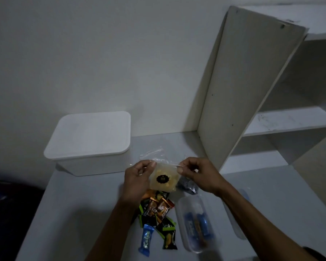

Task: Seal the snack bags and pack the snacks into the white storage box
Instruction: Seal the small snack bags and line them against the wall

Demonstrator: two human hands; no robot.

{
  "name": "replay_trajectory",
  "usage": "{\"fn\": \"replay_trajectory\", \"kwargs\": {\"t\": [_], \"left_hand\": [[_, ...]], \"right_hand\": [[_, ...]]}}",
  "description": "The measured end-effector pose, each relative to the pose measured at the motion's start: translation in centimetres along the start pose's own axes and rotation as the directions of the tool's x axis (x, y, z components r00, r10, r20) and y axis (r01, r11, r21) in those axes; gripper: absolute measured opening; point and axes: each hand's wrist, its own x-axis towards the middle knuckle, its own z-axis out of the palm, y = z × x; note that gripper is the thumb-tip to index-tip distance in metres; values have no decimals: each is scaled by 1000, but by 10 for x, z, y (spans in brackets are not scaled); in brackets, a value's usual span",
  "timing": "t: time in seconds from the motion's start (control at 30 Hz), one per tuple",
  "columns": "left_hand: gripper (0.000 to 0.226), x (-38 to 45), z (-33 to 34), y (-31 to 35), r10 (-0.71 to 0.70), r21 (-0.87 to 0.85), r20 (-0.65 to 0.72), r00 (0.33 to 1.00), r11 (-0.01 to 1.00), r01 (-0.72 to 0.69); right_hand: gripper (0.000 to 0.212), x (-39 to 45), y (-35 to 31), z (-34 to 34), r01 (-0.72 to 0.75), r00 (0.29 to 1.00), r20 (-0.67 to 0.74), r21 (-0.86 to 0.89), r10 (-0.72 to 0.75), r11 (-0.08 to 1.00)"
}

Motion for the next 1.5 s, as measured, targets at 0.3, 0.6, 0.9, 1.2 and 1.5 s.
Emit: {"fn": "replay_trajectory", "kwargs": {"t": [0.3,0.6,0.9,1.2,1.5], "left_hand": [[11,59,39,-2,29,-15,-123,992,999,-31],[11,178,57,10,160,149,-269,950,981,-123],[6,289,57,-30,-15,21,-506,863,999,29],[6,337,53,-55,-85,-32,-598,797,996,82],[23,345,57,-54,-91,-6,-639,764,994,113]], "right_hand": [[6,62,34,1,-25,955,-284,208,85,978],[14,193,51,-9,-24,924,-371,180,91,983],[12,307,102,25,-61,918,-373,199,133,978],[13,352,126,55,-137,874,-414,290,254,947],[15,355,117,60,-213,798,-473,358,373,909]]}}
